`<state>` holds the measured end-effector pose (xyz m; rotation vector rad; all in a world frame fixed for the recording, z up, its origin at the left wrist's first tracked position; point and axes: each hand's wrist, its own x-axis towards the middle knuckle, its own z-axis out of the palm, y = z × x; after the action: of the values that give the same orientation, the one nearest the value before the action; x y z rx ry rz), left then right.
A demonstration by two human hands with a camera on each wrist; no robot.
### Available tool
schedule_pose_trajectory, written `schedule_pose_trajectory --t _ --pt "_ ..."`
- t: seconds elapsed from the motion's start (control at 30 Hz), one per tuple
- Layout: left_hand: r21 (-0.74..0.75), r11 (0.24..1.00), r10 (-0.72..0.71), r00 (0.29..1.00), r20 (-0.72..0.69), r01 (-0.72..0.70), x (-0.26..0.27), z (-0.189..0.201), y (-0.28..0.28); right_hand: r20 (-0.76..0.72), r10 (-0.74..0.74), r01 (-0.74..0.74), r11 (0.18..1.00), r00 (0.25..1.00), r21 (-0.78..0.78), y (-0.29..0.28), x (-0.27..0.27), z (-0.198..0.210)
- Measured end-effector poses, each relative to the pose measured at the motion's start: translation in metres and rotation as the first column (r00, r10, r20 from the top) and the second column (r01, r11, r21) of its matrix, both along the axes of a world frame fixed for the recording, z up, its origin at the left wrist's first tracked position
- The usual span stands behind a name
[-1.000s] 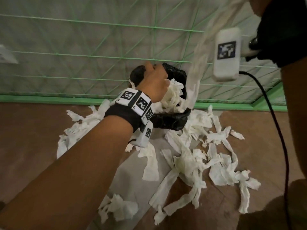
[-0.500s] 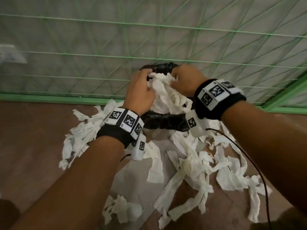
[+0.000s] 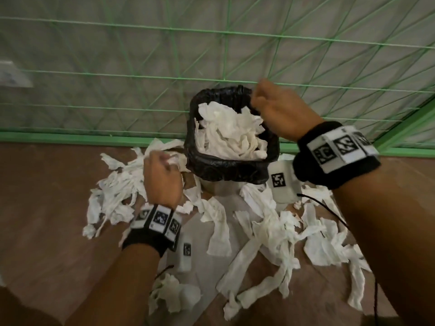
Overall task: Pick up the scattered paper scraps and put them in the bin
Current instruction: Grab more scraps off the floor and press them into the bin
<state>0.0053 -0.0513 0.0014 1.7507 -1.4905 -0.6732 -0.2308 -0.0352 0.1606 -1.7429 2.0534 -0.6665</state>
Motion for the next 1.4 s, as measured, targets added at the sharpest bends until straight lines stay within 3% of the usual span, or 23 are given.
schedule_pose_trajectory --t 0.07,0.1,0.17,0.2,0.27,0.33,0.37,0.43,0.47,0.57,0.67,0.73,0.8,0.83,0.9,0.97,1.03,1.1,1.17,1.3,1.4 --pt "0.119 0.977 -0.19 0.978 0.091 0.178 0.004 -0.037 0.027 0.152 -0.216 0.235 0.965 0.964 -0.119 0.012 -0.028 -0.014" --pt "0.186 0.926 -0.359 0.918 0.166 0.328 0.003 -0.055 0.043 0.158 -0.327 0.346 0.932 0.932 -0.11 0.02 -0.042 -0.029" --pt "0.391 0.739 -0.668 0.67 0.323 0.549 -0.007 -0.086 0.08 -0.004 -0.446 0.445 0.891 0.895 0.089 0.043 -0.06 -0.072" --pt "0.488 0.645 -0.762 0.545 0.351 0.588 -0.013 -0.096 0.096 -0.123 -0.405 0.423 0.87 0.906 0.251 0.057 -0.064 -0.098" --pt "0.591 0.51 -0.86 0.397 0.321 0.626 -0.026 -0.11 0.123 -0.231 -0.234 0.327 0.745 0.944 0.582 0.089 -0.058 -0.153" --pt "0.591 0.495 -0.867 0.325 0.377 0.637 -0.036 -0.117 0.138 -0.175 -0.145 0.227 0.603 0.974 0.765 0.121 -0.04 -0.198" --pt "0.563 0.517 -0.85 0.305 0.43 0.645 -0.04 -0.115 0.139 -0.188 -0.087 0.203 0.587 0.978 0.784 0.132 -0.032 -0.216" --pt "0.515 0.547 -0.821 0.301 0.486 0.66 -0.043 -0.114 0.139 -0.279 0.021 0.207 0.615 0.96 0.761 0.146 -0.021 -0.233" --pt "0.486 0.572 -0.806 0.344 0.481 0.661 -0.042 -0.114 0.138 -0.328 0.041 0.226 0.643 0.944 0.732 0.149 -0.019 -0.236" --pt "0.365 0.698 -0.716 0.583 0.384 0.617 -0.038 -0.105 0.128 -0.359 -0.029 0.279 0.691 0.933 0.667 0.144 -0.024 -0.228" --pt "0.274 0.787 -0.616 0.684 0.39 0.552 -0.036 -0.101 0.113 -0.211 -0.109 0.231 0.641 0.971 0.732 0.142 -0.031 -0.221" --pt "0.279 0.788 -0.614 0.666 0.425 0.549 -0.035 -0.093 0.108 -0.213 -0.018 0.184 0.574 0.977 0.798 0.144 -0.024 -0.222" --pt "0.457 0.667 -0.742 0.58 0.336 0.589 -0.035 -0.083 0.106 -0.286 0.04 0.209 0.584 0.957 0.784 0.145 -0.015 -0.229" --pt "0.433 0.653 -0.757 0.539 0.368 0.621 -0.035 -0.08 0.104 -0.318 0.027 0.239 0.601 0.948 0.763 0.145 -0.009 -0.229" --pt "0.353 0.692 -0.719 0.647 0.255 0.629 -0.038 -0.063 0.101 -0.346 -0.039 0.294 0.621 0.937 0.726 0.147 -0.003 -0.23" --pt "0.289 0.725 -0.685 0.699 0.206 0.625 -0.041 -0.051 0.096 -0.257 -0.135 0.281 0.65 0.957 0.706 0.15 0.001 -0.232" --pt "0.312 0.689 -0.713 0.689 0.132 0.654 -0.044 -0.039 0.09 -0.193 -0.156 0.248 0.638 0.969 0.729 0.155 0.003 -0.236" --pt "0.313 0.66 -0.744 0.654 0.14 0.683 -0.048 -0.03 0.085 -0.23 -0.137 0.262 0.664 0.963 0.7 0.156 0.005 -0.239" --pt "0.391 0.596 -0.789 0.601 0.124 0.701 -0.052 -0.019 0.079 -0.264 -0.159 0.3 0.665 0.951 0.684 0.154 0.005 -0.239" --pt "0.517 0.366 -0.88 0.468 -0.079 0.774 -0.066 0.027 0.074 -0.313 -0.208 0.369 0.658 0.927 0.657 0.144 -0.007 -0.226" --pt "0.511 0.32 -0.838 0.49 -0.239 0.798 -0.076 0.061 0.073 -0.212 -0.316 0.377 0.684 0.925 0.625 0.134 -0.019 -0.215"
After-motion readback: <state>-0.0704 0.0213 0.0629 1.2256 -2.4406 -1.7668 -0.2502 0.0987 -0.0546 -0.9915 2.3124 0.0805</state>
